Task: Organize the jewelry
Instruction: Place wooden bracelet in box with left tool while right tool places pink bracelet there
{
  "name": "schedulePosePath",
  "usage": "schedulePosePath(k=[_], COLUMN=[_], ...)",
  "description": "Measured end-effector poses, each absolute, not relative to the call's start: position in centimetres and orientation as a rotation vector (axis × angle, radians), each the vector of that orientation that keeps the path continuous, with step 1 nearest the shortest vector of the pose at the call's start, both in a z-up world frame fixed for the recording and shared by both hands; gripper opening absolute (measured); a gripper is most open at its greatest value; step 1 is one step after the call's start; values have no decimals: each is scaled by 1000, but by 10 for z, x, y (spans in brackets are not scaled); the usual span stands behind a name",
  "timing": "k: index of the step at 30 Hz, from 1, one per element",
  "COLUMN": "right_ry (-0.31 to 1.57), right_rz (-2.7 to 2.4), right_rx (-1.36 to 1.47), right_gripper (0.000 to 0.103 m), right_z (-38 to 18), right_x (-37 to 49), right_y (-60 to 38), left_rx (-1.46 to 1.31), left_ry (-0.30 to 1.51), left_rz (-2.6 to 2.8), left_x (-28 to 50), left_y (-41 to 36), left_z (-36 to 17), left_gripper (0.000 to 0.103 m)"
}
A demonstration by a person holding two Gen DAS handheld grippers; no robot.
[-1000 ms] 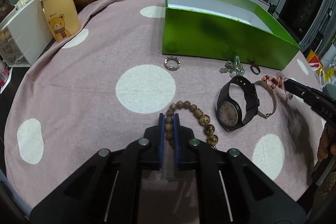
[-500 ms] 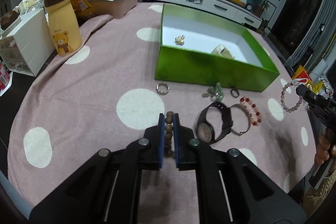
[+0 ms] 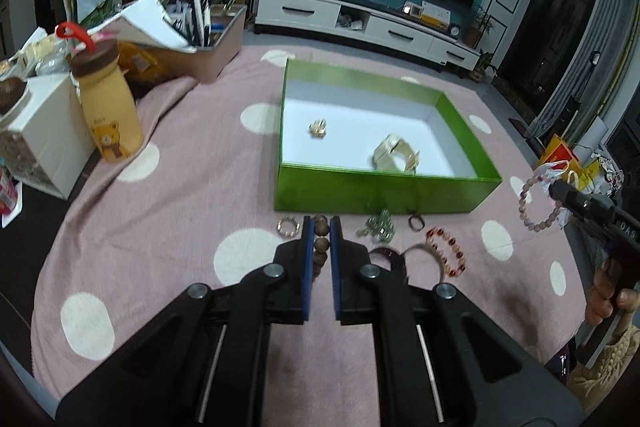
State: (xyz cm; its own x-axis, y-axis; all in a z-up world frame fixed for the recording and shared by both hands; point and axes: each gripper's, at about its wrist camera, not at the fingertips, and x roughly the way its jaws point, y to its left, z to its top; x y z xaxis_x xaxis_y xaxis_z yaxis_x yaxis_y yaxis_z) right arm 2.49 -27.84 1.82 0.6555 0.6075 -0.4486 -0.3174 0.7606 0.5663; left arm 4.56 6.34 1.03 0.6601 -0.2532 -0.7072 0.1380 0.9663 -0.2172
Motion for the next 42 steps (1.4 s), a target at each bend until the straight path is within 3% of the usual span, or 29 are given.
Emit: schedulePosePath(k=[21,30,42], right_ry=[631,629,767], right_rz=[524,500,448], right_rx=[431,398,371], right_gripper=[7,7,8], right_z=[42,46,0], right_x=[66,97,140], right_y=[-273,-270,-260], left_rx=[-78,-56,-42], left_ry=[735,782,919], left_rz=[-272,-264,-224], left_x=[127,163,202], left_y=[22,4,-7], left_z=[68,53,1], left_gripper=[7,7,7])
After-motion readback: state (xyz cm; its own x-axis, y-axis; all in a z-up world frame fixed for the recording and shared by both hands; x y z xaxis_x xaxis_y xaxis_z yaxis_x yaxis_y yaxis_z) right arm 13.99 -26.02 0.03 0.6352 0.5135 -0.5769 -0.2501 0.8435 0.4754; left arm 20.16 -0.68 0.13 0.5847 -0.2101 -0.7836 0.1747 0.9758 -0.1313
